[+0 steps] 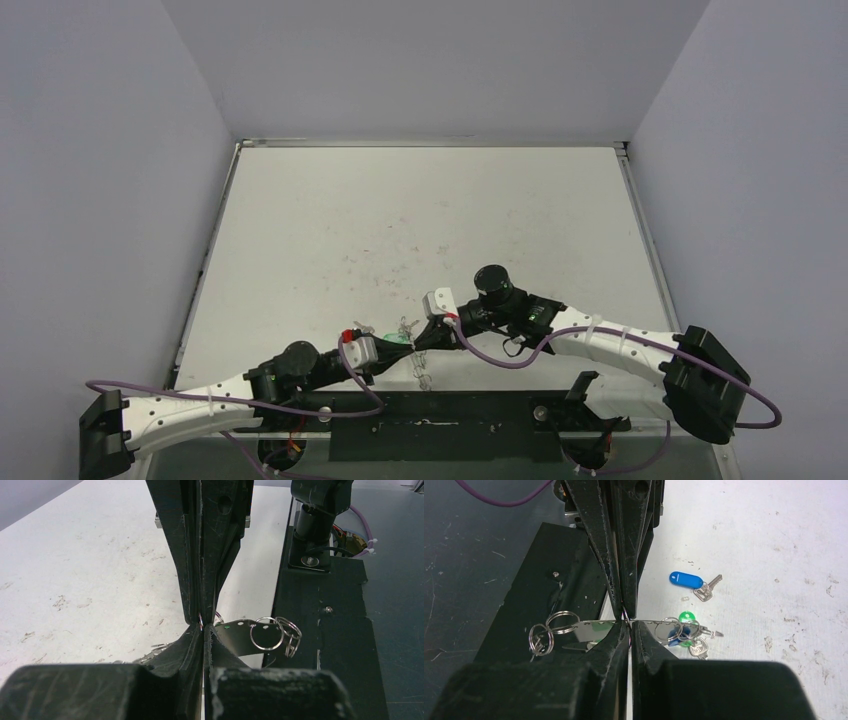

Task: Put the keys on the keyring

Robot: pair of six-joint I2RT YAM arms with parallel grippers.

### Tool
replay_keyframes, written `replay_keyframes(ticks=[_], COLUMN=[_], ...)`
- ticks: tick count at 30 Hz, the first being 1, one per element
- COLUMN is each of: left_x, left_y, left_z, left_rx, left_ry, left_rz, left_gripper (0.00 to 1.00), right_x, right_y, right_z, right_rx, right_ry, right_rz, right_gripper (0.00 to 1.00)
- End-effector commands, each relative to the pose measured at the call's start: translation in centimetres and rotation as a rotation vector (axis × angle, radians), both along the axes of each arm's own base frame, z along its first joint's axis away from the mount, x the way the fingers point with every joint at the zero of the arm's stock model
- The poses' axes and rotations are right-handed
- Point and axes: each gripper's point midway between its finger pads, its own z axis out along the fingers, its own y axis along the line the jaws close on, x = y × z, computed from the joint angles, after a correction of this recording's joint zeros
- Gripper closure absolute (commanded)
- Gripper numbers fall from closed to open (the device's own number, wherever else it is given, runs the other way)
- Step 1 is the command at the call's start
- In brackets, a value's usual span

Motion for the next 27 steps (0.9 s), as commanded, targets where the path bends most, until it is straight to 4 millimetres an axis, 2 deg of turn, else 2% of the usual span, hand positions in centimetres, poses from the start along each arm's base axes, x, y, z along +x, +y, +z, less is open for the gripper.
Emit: replay_keyframes(ticks=[1, 4, 5, 9, 11, 16, 21, 27], left_x=[-0.1, 0.2, 0.3, 0.7, 1.2, 1.8, 1.6, 1.0], left_y=[-0.3, -0.1, 0.0, 0.5, 0.9, 1.4, 1.5, 1.0], left_z=[2.9, 2.8, 2.7, 2.1, 1.9, 2.3, 3.0, 3.4], left_rx=[-0.076, -0.067, -0.059, 0.015, 0.053, 0.091, 0.093, 0.062], left_ry=[-0.025, -0.021, -0.02, -0.024, -0.032, -0.05, -0.071, -0.081], left_rz=[-0.009, 0.01, 0.018, 0.044, 0.073, 0.106, 0.096, 0.053], left_gripper=[1.0, 1.0, 0.97, 0.69, 0.64, 0.62, 0.64, 0.77], right_x=[0.7, 1.0, 1.0, 0.8, 0.7, -0.3, -0.7, -1.3], right_y=[0.8, 0.5, 0.3, -1.0, -1.3, -1.4, -0.7, 0.6], right_z=[2.0, 2.0, 1.9, 1.4, 1.3, 1.2, 2.1, 3.3], right_rx=[0.074, 0.024, -0.004, -0.175, -0.254, -0.443, -0.504, -0.47], right_ry=[-0.045, -0.036, -0.034, -0.025, -0.033, -0.067, -0.041, -0.02], right_rz=[-0.004, -0.029, -0.038, -0.066, -0.081, -0.083, -0.085, -0.057], right_gripper=[1.0, 1.0, 1.0, 1.0, 1.0, 1.0, 1.0, 1.0])
